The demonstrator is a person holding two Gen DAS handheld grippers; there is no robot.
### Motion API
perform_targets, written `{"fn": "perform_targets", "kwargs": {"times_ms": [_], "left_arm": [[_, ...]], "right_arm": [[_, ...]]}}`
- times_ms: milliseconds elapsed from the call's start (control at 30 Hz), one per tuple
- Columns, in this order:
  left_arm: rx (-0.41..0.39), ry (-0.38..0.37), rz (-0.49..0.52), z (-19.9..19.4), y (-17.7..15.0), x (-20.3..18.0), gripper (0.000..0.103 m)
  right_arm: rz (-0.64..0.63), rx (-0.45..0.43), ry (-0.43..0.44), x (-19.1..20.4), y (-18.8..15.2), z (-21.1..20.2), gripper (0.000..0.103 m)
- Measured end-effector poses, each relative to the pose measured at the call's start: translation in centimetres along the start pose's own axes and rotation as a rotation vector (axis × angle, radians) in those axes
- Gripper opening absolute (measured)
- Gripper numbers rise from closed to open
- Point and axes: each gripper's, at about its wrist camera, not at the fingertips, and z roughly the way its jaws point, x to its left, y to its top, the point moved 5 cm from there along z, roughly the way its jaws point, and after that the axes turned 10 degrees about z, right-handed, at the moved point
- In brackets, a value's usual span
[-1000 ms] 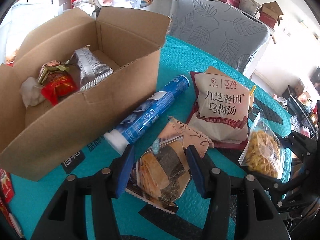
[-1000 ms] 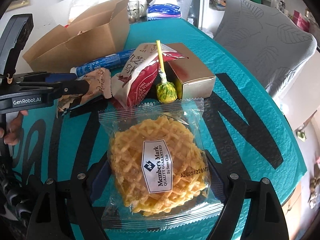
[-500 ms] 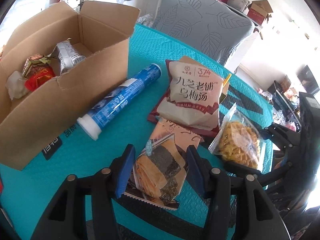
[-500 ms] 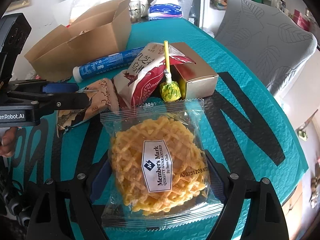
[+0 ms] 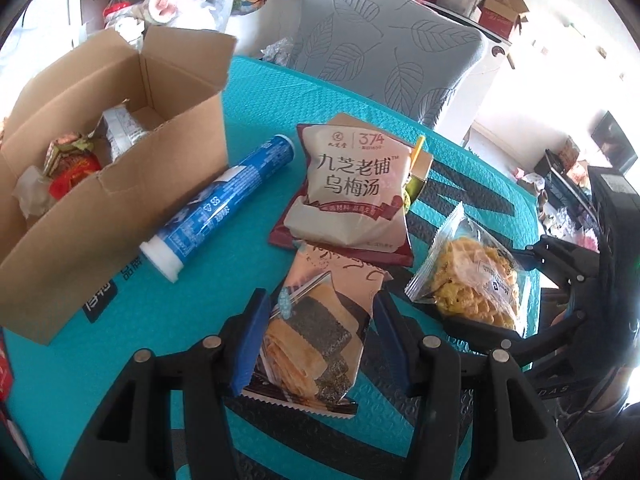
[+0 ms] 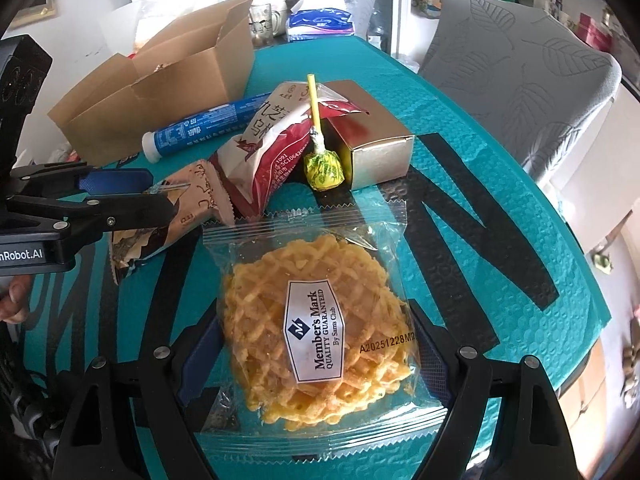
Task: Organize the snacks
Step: 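Grasp the seaweed snack bag with the left tool while the right tool grasps the waffle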
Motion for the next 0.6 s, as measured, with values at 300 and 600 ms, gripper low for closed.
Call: {"fn": "perform_targets", "kwargs": {"times_ms": [300, 600], "left_arm": [[0.025, 0.005, 0.037, 0.7, 0.0, -0.4, 0.056], [0.07, 0.066, 0.151, 2.6, -0.9, -2.4, 0.074]], "right_arm": [[0.0, 0.0, -0.011, 0.0, 0.0, -0.2, 0.086], [-0.011, -0.004, -0.019, 0.7, 0.0, 0.4, 0.086]]}}
